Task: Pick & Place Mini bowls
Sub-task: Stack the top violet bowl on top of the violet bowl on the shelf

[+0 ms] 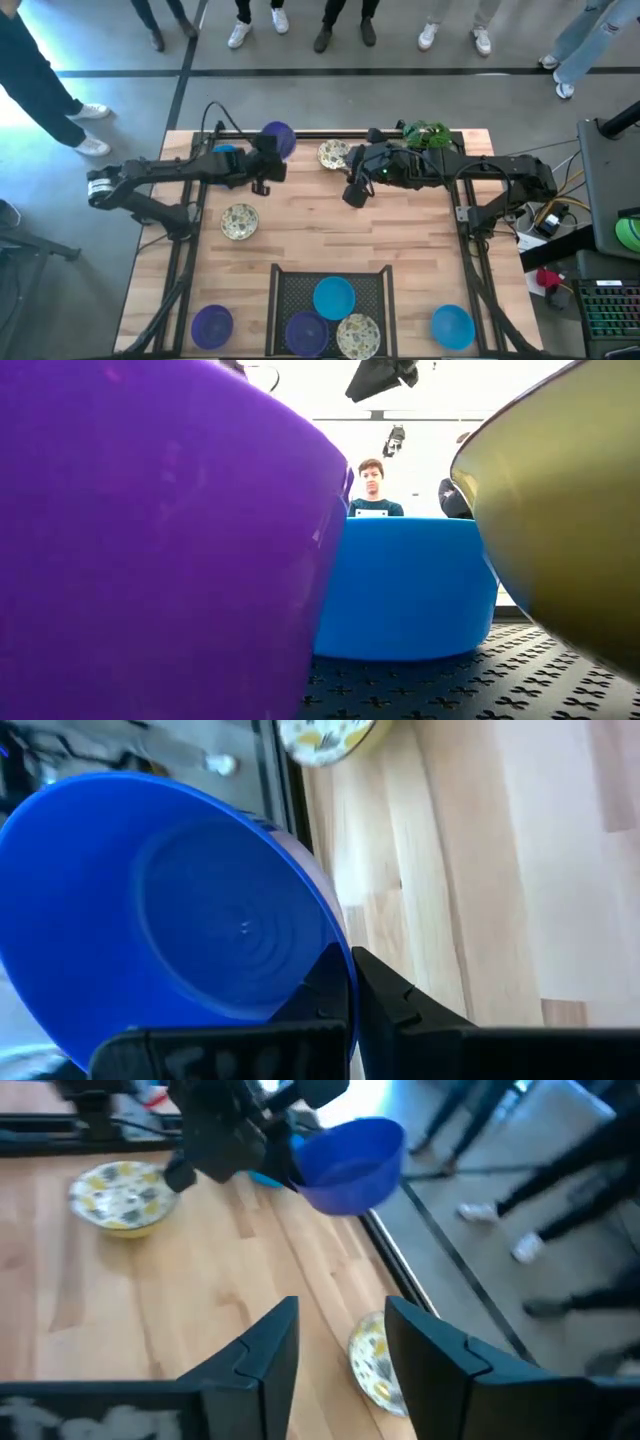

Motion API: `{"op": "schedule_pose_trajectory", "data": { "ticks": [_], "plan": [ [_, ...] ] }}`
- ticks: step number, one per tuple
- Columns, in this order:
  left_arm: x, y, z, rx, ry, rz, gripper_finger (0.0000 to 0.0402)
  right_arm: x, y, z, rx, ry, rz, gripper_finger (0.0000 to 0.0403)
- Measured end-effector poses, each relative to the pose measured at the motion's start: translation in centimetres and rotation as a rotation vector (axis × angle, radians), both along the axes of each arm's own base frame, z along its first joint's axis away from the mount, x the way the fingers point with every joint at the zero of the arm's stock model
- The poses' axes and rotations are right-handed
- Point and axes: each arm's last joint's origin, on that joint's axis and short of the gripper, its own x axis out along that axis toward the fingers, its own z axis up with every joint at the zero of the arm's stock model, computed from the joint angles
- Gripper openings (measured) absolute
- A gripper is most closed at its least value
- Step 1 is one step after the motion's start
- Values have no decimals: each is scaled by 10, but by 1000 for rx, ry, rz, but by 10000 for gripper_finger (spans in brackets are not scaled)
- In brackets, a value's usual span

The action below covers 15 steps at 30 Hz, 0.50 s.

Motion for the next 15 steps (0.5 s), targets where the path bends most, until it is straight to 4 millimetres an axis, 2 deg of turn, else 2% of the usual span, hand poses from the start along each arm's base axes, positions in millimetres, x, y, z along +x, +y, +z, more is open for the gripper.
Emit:
{"op": "schedule_pose_trajectory", "data": {
  "ticks": [6, 15],
  "plan": [
    [8, -34, 2, 65, 18, -87, 0, 8, 6, -13, -55, -25, 101, 170],
    [12, -64, 5, 206, 48, -131, 0, 16, 7, -38, -96, -134, 120, 185]
  ]
}}
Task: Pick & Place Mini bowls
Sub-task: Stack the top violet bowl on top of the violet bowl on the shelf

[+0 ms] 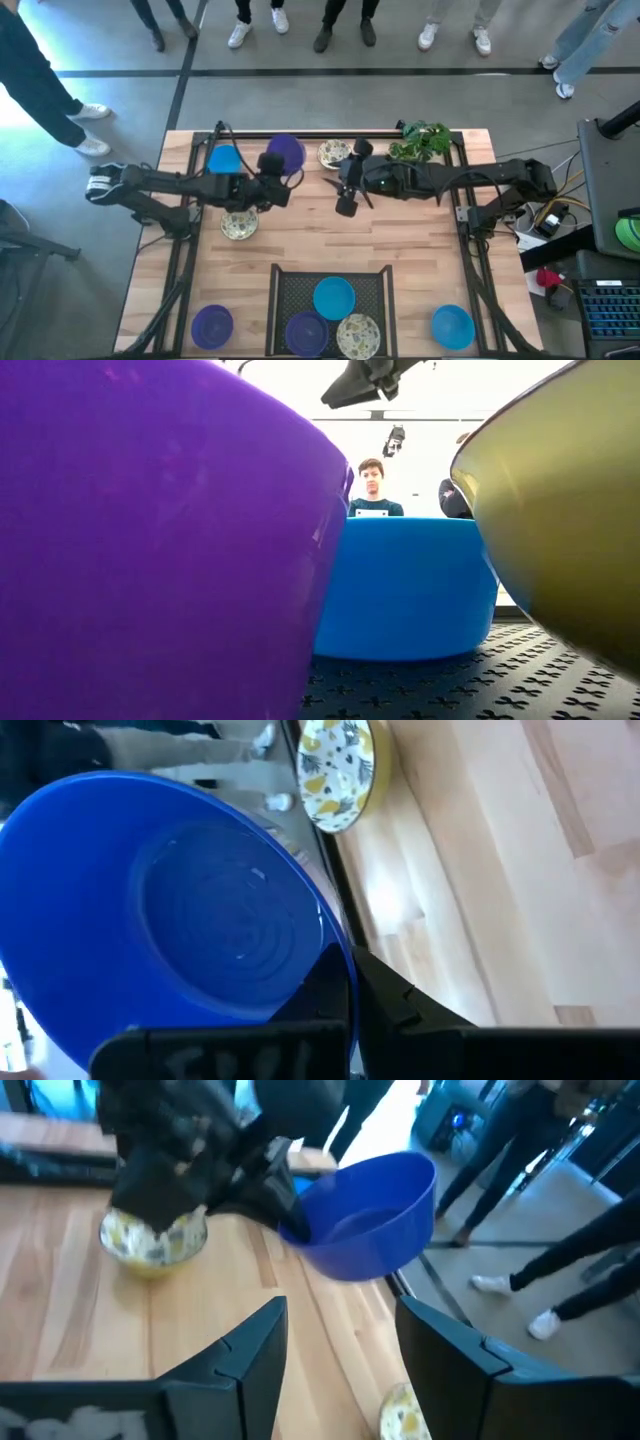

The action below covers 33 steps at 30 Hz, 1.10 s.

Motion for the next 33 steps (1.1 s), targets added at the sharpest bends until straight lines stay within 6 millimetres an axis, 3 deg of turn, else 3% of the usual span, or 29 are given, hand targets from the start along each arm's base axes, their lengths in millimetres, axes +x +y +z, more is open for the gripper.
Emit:
{"op": "schedule_pose_trajectory", "data": {
  "ticks": [10, 20, 33],
  "plan": [
    [11, -15, -5, 99, 28, -32, 0, 4, -2, -18, -4, -259, -10, 185],
    [30, -19, -22, 181, 90, -11, 0, 0, -13, -32, 45, -272, -74, 183],
    [57, -22, -14, 185, 74, -11, 0, 2, -16, -39, 39, -257, -136, 178]
  ]
}}
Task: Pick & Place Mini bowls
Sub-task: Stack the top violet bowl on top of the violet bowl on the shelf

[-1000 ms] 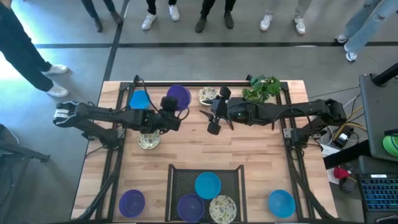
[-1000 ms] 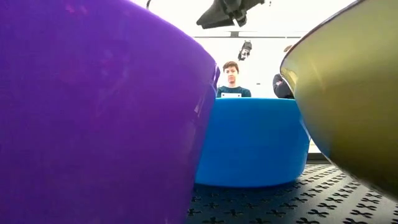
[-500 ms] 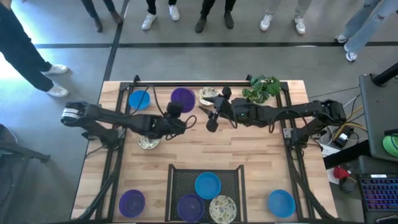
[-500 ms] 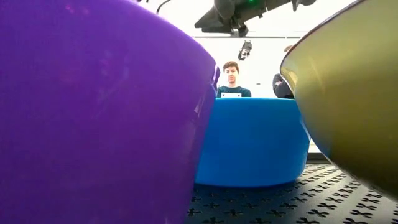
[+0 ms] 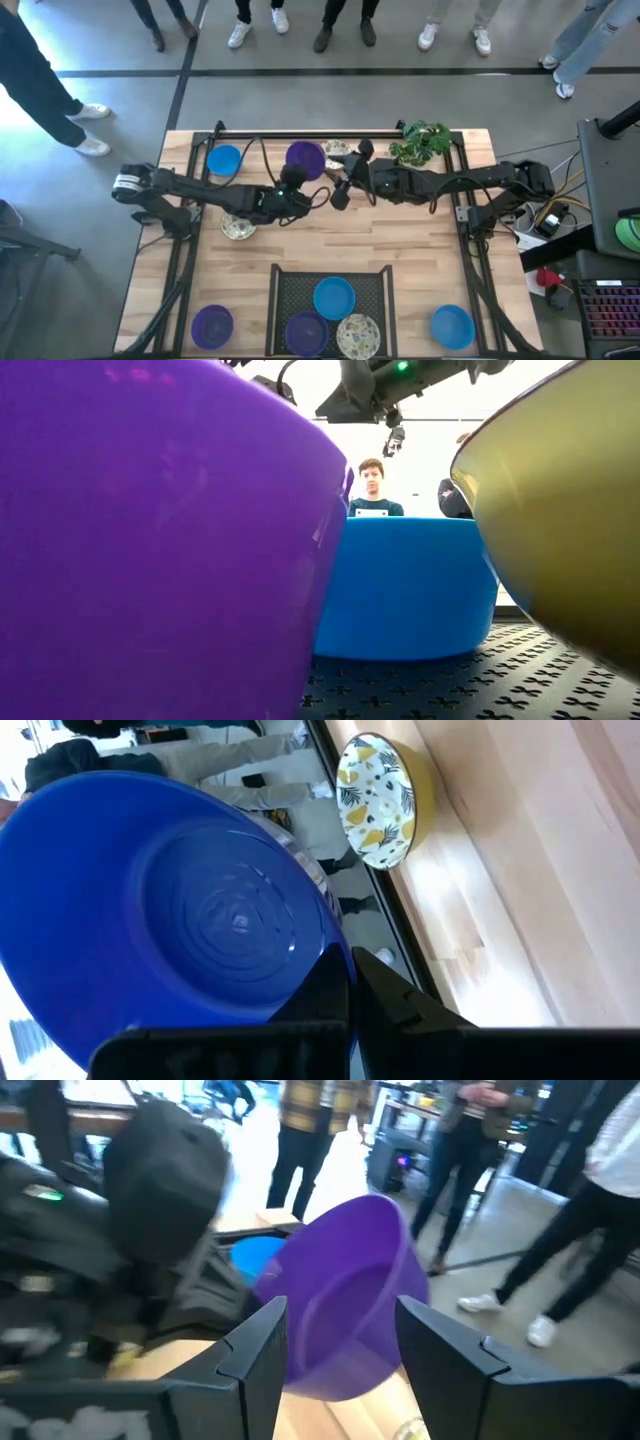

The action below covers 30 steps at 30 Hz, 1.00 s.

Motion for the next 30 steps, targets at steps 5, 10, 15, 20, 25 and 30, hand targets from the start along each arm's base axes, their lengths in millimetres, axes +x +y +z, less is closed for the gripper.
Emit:
{"op": "schedule_pose_trajectory", "data": {
  "ticks": [5, 10, 15, 20, 25, 30],
  "plan": [
    [1, -8, 1, 0, -3, -25, 0, 2, -6, -5, 3, 12, -49, 178],
    [0, -15, 1, 5, 0, -42, 0, 1, -11, -5, 46, -19, -80, 178],
    [-1, -17, 2, 56, 2, -9, 0, 2, -13, -4, 61, -27, -85, 178],
    [-1, -20, 2, 62, 9, -17, 0, 1, -14, -7, 122, -25, -103, 178],
    [-2, -22, 2, 80, 12, -13, 0, 1, -14, -8, 150, -36, -105, 178],
    [0, -25, 8, 83, -8, -16, 0, 1, -14, -8, 173, -49, -108, 178]
  ]
}}
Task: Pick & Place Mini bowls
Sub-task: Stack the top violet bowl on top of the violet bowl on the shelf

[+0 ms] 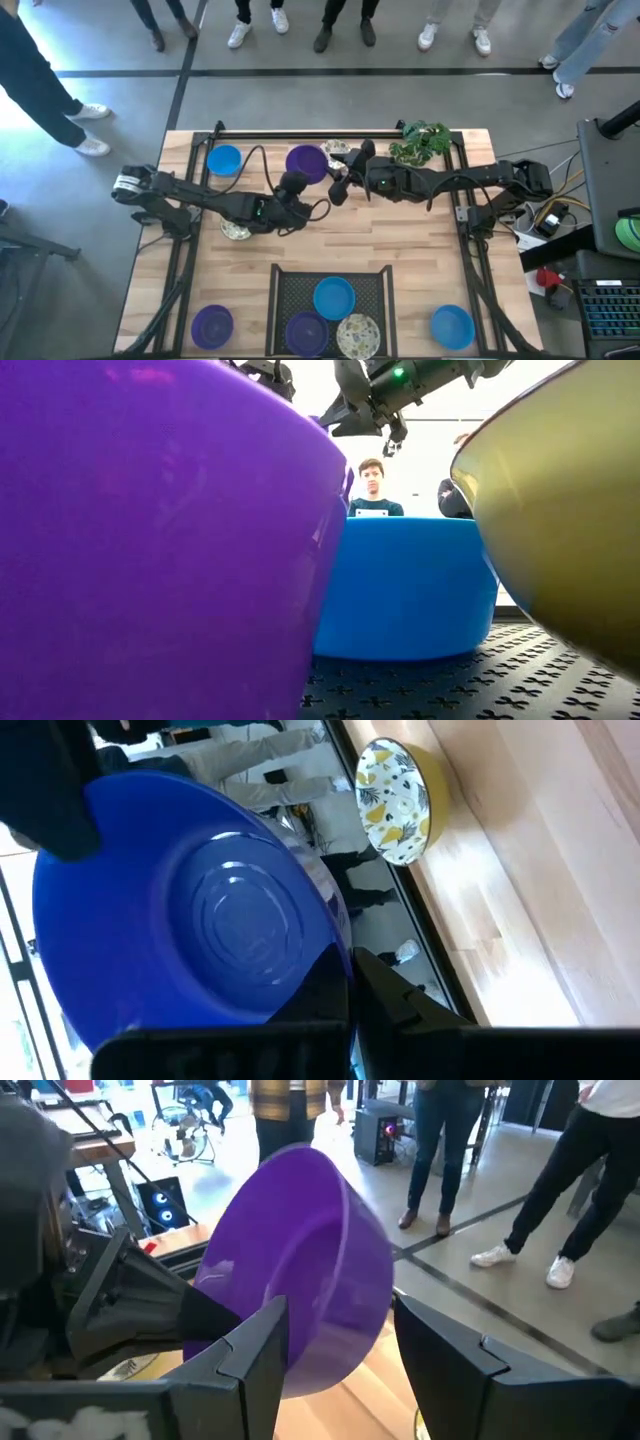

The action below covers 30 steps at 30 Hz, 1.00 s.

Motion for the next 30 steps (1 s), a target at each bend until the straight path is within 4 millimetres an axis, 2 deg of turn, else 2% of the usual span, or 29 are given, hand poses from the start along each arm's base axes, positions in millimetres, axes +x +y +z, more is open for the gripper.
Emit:
{"op": "schedule_pose_trajectory", "data": {
  "ticks": [10, 14, 21, 30],
  "plan": [
    [3, -3, 8, -8, -34, -9, 0, 0, 0, -1, 21, -7, -5, 170],
    [3, -3, 8, -11, -36, -13, 0, 0, 0, -1, 20, -8, -6, 133],
    [3, -4, 8, -21, -45, -20, 0, 0, -1, -1, 21, -16, -16, 22],
    [4, -5, 11, -37, -63, -20, 7, 1, -1, -1, 39, -26, -6, 10]
  ]
}}
